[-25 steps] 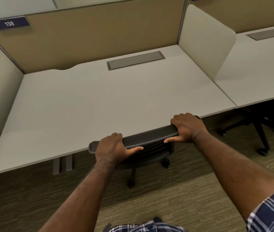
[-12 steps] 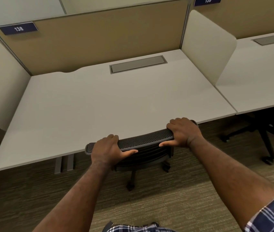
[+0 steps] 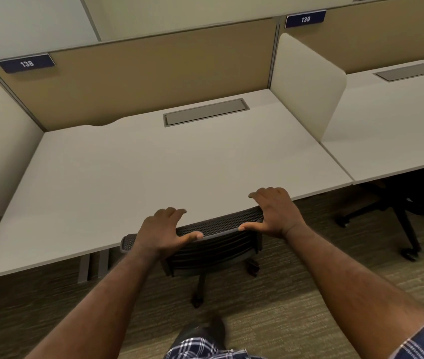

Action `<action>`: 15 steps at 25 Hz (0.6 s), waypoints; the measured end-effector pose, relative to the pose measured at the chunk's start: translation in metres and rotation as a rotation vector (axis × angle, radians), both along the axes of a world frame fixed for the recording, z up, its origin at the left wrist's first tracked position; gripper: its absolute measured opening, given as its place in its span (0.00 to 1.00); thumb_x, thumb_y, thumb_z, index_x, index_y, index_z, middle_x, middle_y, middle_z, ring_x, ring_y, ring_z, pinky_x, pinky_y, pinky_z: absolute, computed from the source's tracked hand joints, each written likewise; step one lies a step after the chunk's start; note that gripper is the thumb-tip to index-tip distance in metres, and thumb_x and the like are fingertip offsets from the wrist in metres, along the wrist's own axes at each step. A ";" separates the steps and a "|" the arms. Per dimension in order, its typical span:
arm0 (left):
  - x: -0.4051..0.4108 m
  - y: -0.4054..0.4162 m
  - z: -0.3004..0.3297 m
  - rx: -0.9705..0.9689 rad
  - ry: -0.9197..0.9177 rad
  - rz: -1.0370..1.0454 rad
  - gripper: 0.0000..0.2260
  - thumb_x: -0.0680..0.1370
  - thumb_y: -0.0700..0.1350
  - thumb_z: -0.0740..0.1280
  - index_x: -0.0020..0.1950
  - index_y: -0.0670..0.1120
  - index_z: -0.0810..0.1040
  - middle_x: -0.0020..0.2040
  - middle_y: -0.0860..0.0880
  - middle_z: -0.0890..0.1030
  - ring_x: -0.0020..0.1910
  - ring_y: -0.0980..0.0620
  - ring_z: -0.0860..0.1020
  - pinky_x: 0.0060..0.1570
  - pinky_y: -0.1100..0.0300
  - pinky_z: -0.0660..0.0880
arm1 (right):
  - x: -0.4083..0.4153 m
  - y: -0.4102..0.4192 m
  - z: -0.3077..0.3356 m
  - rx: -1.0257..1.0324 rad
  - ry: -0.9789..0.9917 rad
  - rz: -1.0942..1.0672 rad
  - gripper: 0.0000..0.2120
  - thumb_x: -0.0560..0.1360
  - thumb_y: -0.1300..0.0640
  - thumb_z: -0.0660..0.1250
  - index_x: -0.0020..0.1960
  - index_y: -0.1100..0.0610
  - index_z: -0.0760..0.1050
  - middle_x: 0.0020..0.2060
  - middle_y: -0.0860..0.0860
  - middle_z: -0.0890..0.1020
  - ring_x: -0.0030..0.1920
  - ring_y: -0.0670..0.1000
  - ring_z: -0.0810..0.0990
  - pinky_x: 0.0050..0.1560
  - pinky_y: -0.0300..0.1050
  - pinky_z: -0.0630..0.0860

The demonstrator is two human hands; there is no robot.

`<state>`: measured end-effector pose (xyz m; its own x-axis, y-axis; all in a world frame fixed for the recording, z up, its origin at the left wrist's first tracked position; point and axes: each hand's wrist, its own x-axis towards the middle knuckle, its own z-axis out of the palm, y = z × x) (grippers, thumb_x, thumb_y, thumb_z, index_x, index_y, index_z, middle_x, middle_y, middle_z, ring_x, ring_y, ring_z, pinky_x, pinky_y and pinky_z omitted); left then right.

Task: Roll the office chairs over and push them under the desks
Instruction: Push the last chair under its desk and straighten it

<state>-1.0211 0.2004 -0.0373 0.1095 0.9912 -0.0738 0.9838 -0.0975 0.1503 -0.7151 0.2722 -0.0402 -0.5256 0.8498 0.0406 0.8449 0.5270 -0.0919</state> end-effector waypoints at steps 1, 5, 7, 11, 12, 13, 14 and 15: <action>0.006 0.009 0.006 0.012 -0.001 -0.032 0.49 0.64 0.82 0.43 0.74 0.53 0.66 0.69 0.50 0.73 0.66 0.48 0.70 0.58 0.50 0.69 | 0.006 -0.001 0.002 0.015 0.052 -0.037 0.53 0.61 0.17 0.46 0.69 0.55 0.71 0.60 0.53 0.76 0.60 0.55 0.73 0.66 0.54 0.62; 0.045 0.051 0.030 0.062 -0.016 -0.139 0.49 0.64 0.82 0.46 0.76 0.52 0.63 0.72 0.50 0.70 0.68 0.48 0.68 0.63 0.49 0.68 | 0.037 0.003 0.019 0.077 0.128 -0.129 0.54 0.62 0.18 0.50 0.72 0.56 0.68 0.67 0.54 0.74 0.67 0.56 0.70 0.70 0.57 0.57; 0.071 0.075 0.035 0.084 -0.024 -0.209 0.50 0.64 0.82 0.48 0.76 0.51 0.62 0.72 0.50 0.69 0.69 0.48 0.67 0.64 0.49 0.67 | 0.057 0.009 0.028 0.096 0.104 -0.186 0.54 0.63 0.18 0.49 0.74 0.57 0.65 0.69 0.55 0.72 0.69 0.55 0.68 0.71 0.58 0.56; 0.140 0.132 0.037 0.122 -0.035 -0.356 0.50 0.65 0.82 0.50 0.77 0.52 0.60 0.74 0.49 0.67 0.70 0.47 0.66 0.65 0.49 0.66 | 0.109 0.029 0.038 0.132 0.093 -0.340 0.53 0.66 0.20 0.47 0.75 0.58 0.62 0.72 0.55 0.69 0.72 0.55 0.66 0.72 0.61 0.54; 0.159 0.147 0.037 0.125 -0.046 -0.379 0.50 0.65 0.83 0.50 0.77 0.52 0.59 0.74 0.49 0.67 0.70 0.47 0.66 0.65 0.48 0.65 | 0.121 0.036 0.038 0.136 0.096 -0.378 0.53 0.66 0.19 0.46 0.76 0.58 0.62 0.72 0.55 0.69 0.72 0.55 0.66 0.72 0.62 0.54; 0.176 0.163 0.038 0.143 -0.060 -0.400 0.50 0.65 0.83 0.50 0.77 0.52 0.59 0.75 0.48 0.66 0.70 0.47 0.65 0.66 0.48 0.65 | 0.134 0.044 0.040 0.134 0.088 -0.404 0.54 0.66 0.19 0.44 0.76 0.57 0.61 0.73 0.55 0.68 0.73 0.55 0.65 0.73 0.62 0.53; 0.194 0.181 0.038 0.166 -0.068 -0.424 0.50 0.65 0.83 0.50 0.77 0.52 0.59 0.75 0.48 0.66 0.71 0.47 0.65 0.66 0.47 0.65 | 0.148 0.055 0.041 0.130 0.076 -0.428 0.55 0.65 0.18 0.42 0.76 0.57 0.60 0.73 0.54 0.67 0.73 0.55 0.63 0.73 0.62 0.53; 0.212 0.197 0.041 0.176 -0.081 -0.437 0.50 0.65 0.83 0.51 0.78 0.52 0.58 0.76 0.48 0.65 0.72 0.46 0.64 0.67 0.46 0.64 | 0.160 0.067 0.044 0.096 0.054 -0.445 0.56 0.65 0.18 0.41 0.77 0.57 0.59 0.74 0.54 0.65 0.74 0.54 0.62 0.74 0.62 0.52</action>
<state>-0.8095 0.3969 0.0033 0.5170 0.8480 0.1169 0.8310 -0.5299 0.1689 -0.5549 0.3390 0.0035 -0.1047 0.9834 0.1480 0.9864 0.1217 -0.1105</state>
